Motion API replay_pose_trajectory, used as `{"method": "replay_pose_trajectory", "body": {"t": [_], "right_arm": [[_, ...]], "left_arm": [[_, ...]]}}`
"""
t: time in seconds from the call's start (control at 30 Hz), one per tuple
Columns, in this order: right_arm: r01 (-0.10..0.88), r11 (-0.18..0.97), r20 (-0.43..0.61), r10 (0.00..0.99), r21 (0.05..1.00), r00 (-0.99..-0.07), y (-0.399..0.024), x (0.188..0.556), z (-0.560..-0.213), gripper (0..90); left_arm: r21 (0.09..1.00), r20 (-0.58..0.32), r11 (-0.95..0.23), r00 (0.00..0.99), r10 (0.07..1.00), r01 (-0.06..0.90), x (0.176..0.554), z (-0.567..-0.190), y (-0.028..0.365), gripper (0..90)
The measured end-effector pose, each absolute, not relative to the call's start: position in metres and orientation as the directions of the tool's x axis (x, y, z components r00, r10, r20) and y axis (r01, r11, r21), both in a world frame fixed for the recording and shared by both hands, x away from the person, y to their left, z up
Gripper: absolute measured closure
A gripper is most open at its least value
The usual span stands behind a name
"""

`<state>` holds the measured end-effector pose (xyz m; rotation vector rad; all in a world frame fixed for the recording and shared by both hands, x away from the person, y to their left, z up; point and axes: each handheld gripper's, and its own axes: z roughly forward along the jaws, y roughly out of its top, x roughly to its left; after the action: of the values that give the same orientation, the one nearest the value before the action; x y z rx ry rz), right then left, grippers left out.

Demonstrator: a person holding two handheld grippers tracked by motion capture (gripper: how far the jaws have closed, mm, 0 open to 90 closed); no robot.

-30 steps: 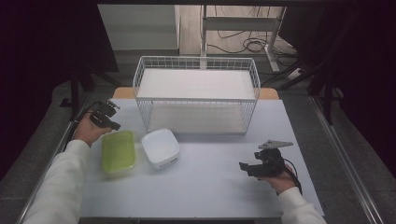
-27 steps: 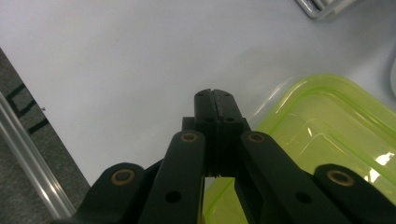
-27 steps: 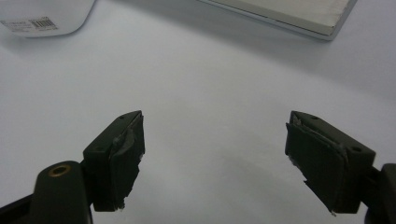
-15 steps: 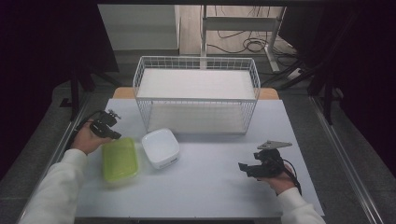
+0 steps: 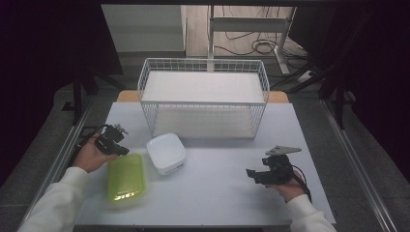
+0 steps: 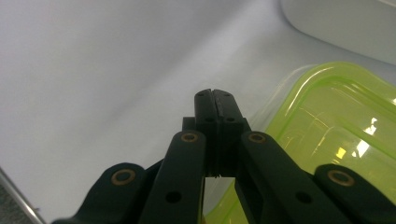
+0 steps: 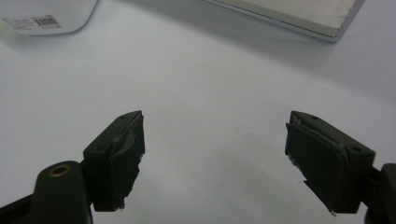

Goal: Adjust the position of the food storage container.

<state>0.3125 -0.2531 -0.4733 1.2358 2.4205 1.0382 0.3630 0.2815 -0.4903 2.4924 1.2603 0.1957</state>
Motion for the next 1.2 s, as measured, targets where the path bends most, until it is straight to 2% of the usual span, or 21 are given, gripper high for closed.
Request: {"method": "replay_pose_trajectory", "body": {"t": [0.8, 1.03, 1.13, 1.2], "right_arm": [[0.616, 0.396, 0.106, 0.779, 0.681, -0.618, -0.252, 0.312, -0.474, 19.8], [0.616, 0.393, 0.103, 0.782, 0.683, -0.614, -0.254, 0.311, -0.474, 19.8], [0.617, 0.391, 0.105, 0.784, 0.683, -0.612, -0.254, 0.311, -0.474, 19.8], [0.617, 0.390, 0.104, 0.784, 0.683, -0.612, -0.254, 0.311, -0.474, 19.8]], "left_arm": [[0.368, -0.050, -0.560, 0.617, 0.786, 0.743, 0.331, -0.491, 0.272, 89.9], [0.456, -0.018, -0.484, 0.552, 0.834, 0.747, 0.311, -0.467, 0.302, 89.8], [0.464, -0.018, -0.471, 0.539, 0.842, 0.751, 0.299, -0.462, 0.312, 89.9], [0.455, -0.014, -0.460, 0.523, 0.852, 0.763, 0.278, -0.462, 0.326, 89.9]]}}
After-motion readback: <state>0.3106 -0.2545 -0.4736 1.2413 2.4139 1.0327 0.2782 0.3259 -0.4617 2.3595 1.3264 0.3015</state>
